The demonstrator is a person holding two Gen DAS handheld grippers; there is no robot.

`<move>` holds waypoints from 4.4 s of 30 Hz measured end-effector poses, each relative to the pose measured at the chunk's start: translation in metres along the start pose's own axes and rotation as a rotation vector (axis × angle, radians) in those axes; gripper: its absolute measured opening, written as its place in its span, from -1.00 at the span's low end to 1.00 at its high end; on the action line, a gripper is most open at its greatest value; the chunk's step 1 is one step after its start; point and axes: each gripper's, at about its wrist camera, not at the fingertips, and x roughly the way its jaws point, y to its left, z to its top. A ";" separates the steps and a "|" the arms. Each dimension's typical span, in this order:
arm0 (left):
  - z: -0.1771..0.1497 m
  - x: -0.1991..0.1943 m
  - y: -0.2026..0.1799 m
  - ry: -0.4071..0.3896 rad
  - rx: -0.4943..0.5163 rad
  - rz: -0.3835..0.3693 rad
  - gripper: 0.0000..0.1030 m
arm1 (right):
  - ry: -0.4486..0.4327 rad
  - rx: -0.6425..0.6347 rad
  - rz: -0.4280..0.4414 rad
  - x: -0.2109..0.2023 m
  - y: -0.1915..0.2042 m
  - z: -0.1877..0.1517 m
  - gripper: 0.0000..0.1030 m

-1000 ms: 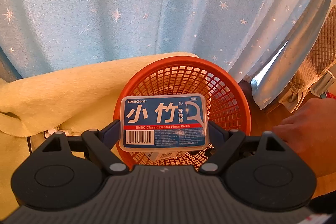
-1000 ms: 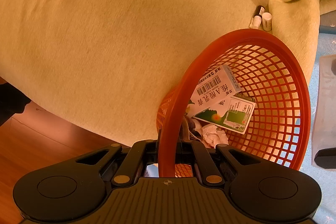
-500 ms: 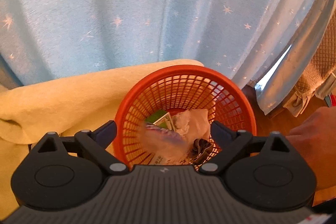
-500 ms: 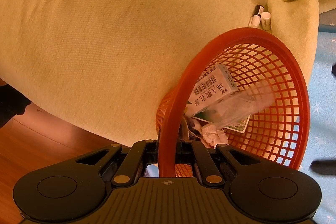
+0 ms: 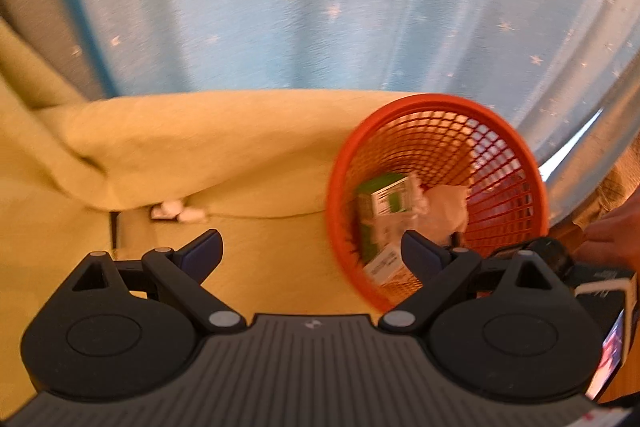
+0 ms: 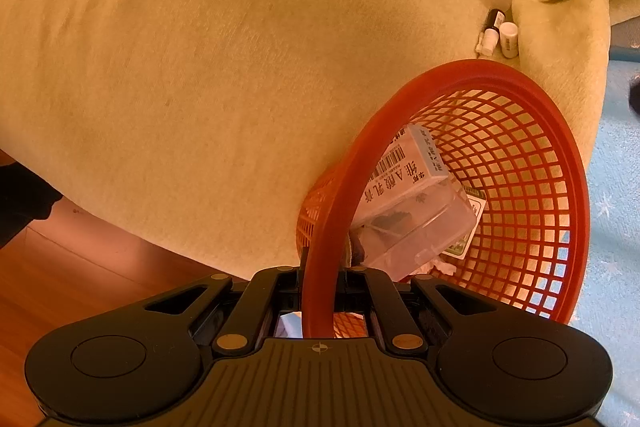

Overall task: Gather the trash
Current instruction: 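Pull the open left tool back from the wastebasket, then move the left tool to the clear plastic cup and grasp it, then carry the clear cup into the wastebasket and release it while the right tool holds the basket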

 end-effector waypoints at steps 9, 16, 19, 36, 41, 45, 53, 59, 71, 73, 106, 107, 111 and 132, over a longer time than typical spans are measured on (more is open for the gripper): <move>-0.023 -0.010 0.029 0.012 -0.063 0.056 0.82 | 0.007 -0.005 0.002 -0.001 0.000 0.005 -0.98; -0.037 -0.012 0.047 0.028 -0.079 0.096 0.82 | 0.012 -0.004 0.008 -0.002 0.001 0.010 -0.97; -0.042 -0.011 0.055 0.034 -0.089 0.111 0.82 | 0.013 -0.002 0.011 -0.002 -0.001 0.011 -0.97; -0.054 0.006 0.093 0.078 -0.087 0.184 0.82 | 0.014 0.040 0.039 -0.003 -0.010 0.016 -0.97; -0.051 0.016 0.109 0.080 -0.086 0.201 0.82 | 0.015 0.070 0.062 -0.004 -0.017 0.020 -0.97; -0.046 0.028 0.124 0.090 -0.076 0.213 0.82 | 0.016 0.111 0.084 -0.005 -0.026 0.026 -0.97; -0.039 0.054 0.148 0.102 -0.061 0.221 0.82 | 0.016 0.169 0.118 -0.006 -0.036 0.043 -0.96; -0.038 0.072 0.157 0.113 -0.050 0.213 0.82 | 0.026 0.193 0.136 -0.007 -0.043 0.050 -0.95; -0.030 0.109 0.176 0.124 -0.046 0.216 0.79 | 0.027 0.186 0.158 -0.006 -0.048 0.052 -0.95; -0.032 0.117 0.180 0.123 -0.051 0.220 0.73 | 0.024 0.185 0.159 -0.006 -0.048 0.051 -0.95; -0.103 0.149 0.143 0.207 -0.010 0.175 -0.09 | -0.017 0.197 0.174 -0.007 -0.051 0.043 -0.95; -0.110 0.145 0.137 0.212 -0.012 0.171 -0.08 | -0.017 0.197 0.173 -0.007 -0.051 0.043 -0.95; -0.129 0.139 0.119 0.216 -0.016 0.165 -0.06 | -0.017 0.197 0.164 -0.007 -0.048 0.043 -0.95; -0.116 0.117 0.102 0.215 -0.047 0.194 -0.08 | -0.019 0.165 0.126 -0.007 -0.041 0.038 -0.95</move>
